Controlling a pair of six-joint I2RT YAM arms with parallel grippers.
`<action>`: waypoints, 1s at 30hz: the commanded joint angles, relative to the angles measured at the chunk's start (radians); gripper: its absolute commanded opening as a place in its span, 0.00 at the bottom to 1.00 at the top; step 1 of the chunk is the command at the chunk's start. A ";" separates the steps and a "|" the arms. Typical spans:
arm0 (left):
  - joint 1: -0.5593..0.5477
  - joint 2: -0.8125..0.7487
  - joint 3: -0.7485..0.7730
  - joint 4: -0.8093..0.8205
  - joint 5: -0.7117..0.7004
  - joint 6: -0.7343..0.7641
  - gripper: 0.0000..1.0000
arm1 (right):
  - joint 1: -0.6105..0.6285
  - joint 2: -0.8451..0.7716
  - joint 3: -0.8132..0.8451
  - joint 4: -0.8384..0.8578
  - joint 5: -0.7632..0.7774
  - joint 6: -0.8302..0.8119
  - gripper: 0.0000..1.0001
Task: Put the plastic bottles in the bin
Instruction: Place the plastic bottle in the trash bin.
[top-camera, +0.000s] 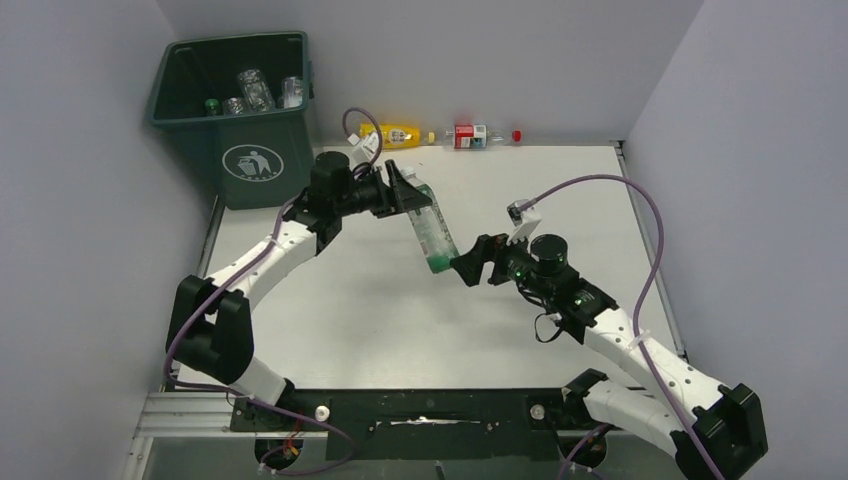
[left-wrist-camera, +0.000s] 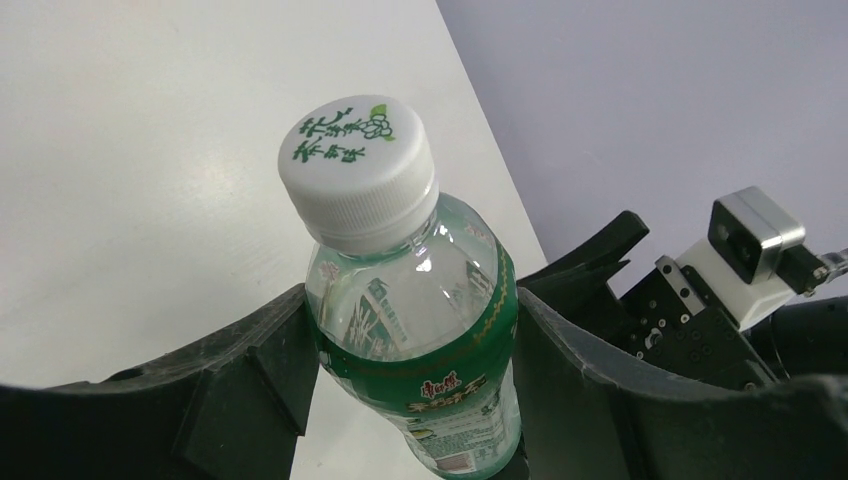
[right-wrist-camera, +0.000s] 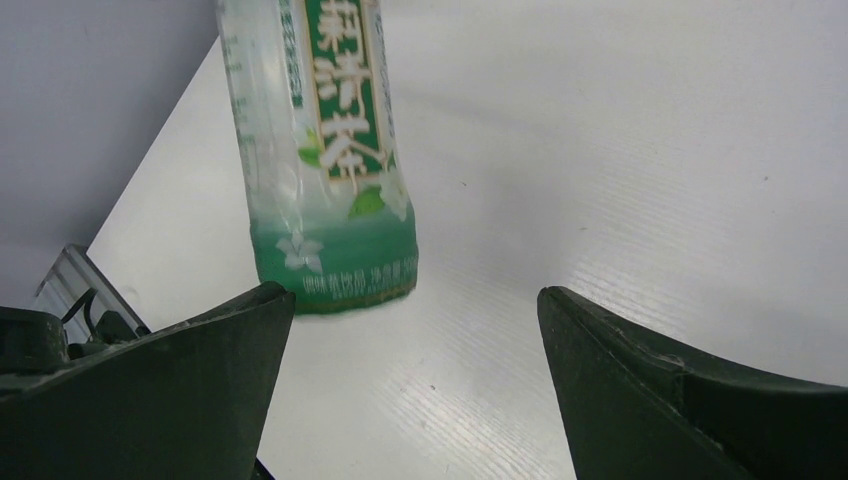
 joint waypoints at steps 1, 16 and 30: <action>0.063 -0.009 0.156 -0.048 -0.005 0.085 0.40 | -0.006 -0.038 -0.011 -0.014 0.048 0.016 0.98; 0.342 0.154 0.751 -0.211 -0.091 0.232 0.40 | -0.003 -0.041 -0.062 -0.036 0.045 0.063 0.98; 0.573 0.212 1.011 -0.189 -0.369 0.377 0.41 | 0.062 0.003 -0.123 0.014 0.039 0.122 0.98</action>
